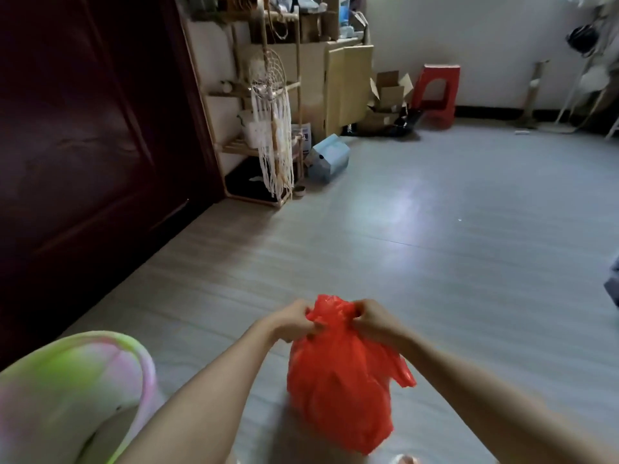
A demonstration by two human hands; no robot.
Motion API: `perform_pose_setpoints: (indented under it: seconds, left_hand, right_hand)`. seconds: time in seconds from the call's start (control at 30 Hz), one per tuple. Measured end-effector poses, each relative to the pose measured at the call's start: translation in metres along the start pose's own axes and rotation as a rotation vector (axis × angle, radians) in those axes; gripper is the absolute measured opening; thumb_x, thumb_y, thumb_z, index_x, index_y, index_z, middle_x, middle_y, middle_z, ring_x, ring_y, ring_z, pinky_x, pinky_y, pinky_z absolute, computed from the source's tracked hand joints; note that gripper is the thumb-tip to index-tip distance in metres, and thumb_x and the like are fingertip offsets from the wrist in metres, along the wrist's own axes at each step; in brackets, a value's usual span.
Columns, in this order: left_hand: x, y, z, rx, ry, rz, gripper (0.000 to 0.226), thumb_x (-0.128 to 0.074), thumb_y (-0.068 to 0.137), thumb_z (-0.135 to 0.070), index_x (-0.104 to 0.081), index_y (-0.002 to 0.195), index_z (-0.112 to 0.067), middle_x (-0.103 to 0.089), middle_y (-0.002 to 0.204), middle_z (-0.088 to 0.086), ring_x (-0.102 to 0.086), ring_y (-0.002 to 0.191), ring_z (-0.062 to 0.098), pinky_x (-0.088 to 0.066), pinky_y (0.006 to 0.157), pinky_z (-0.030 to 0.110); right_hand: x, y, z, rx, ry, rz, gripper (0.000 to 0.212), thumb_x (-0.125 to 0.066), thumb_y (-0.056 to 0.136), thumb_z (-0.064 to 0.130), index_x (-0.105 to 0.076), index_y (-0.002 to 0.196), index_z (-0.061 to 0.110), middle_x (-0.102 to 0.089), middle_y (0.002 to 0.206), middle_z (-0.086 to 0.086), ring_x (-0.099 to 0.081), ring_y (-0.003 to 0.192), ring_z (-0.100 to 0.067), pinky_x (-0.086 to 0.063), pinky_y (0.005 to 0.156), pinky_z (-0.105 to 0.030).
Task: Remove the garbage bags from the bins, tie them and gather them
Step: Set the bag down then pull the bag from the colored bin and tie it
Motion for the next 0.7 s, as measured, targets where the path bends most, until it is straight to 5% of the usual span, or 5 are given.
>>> perform_pose_setpoints:
  seconds: [0.17, 0.3, 0.37, 0.53, 0.7]
  left_hand:
    - [0.020, 0.015, -0.018, -0.007, -0.145, -0.292, 0.015, -0.063, 0.074, -0.023, -0.058, 0.063, -0.014, -0.048, 0.052, 0.005, -0.040, 0.044, 0.014, -0.030, 0.043, 0.021]
    - [0.021, 0.013, -0.034, -0.134, -0.423, -0.518, 0.010, -0.065, 0.071, -0.022, -0.067, 0.066, -0.014, -0.063, 0.062, 0.004, -0.046, 0.050, 0.013, -0.035, 0.050, 0.026]
    - [0.019, 0.014, -0.043, -0.179, -0.532, -0.651, 0.008, -0.064, 0.079, -0.017, -0.069, 0.076, -0.012, -0.061, 0.074, -0.003, -0.055, 0.065, 0.012, -0.043, 0.061, 0.026]
    - [0.007, 0.008, -0.059, -0.272, -0.576, -0.628, 0.013, -0.057, 0.085, -0.012, -0.068, 0.078, -0.016, -0.054, 0.111, -0.001, -0.055, 0.102, 0.016, -0.042, 0.093, 0.031]
    - [0.009, 0.007, -0.055, -0.310, -0.846, -0.561, 0.016, -0.050, 0.089, -0.009, -0.062, 0.083, -0.017, -0.065, 0.087, -0.004, -0.059, 0.085, 0.012, -0.046, 0.068, 0.012]
  right_hand:
    - [0.031, -0.004, -0.039, -0.173, -0.100, 0.259, 0.053, -0.058, 0.080, 0.013, -0.044, 0.131, 0.020, -0.053, 0.126, -0.010, -0.052, 0.112, -0.023, -0.044, 0.088, -0.027]
    - [0.069, -0.019, -0.056, -0.315, 0.299, 0.233, 0.067, -0.057, 0.077, 0.000, -0.039, 0.135, 0.026, -0.060, 0.075, -0.004, -0.059, 0.055, -0.010, -0.049, 0.051, -0.022]
    - [0.079, -0.026, -0.055, -0.318, 0.471, 0.163, 0.066, -0.054, 0.077, -0.008, -0.041, 0.134, 0.022, -0.057, 0.052, -0.001, -0.050, 0.038, -0.007, -0.045, 0.040, -0.018]
    - [0.111, -0.039, -0.036, -0.175, 0.920, -0.224, 0.044, -0.050, 0.081, -0.012, -0.053, 0.121, 0.004, -0.065, 0.072, -0.011, -0.058, 0.040, -0.006, -0.046, 0.040, -0.015]
    - [0.117, -0.046, -0.031, -0.014, 0.765, -0.580, 0.042, -0.053, 0.086, 0.002, -0.047, 0.127, 0.006, -0.070, 0.069, -0.005, -0.061, 0.068, -0.016, -0.049, 0.069, -0.026]
Point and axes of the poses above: each hand's wrist, its own y-axis towards the middle knuckle, its own x-axis out of the back of the hand, z = x × y, the point moved 1 cm from there along y, towards the middle knuckle
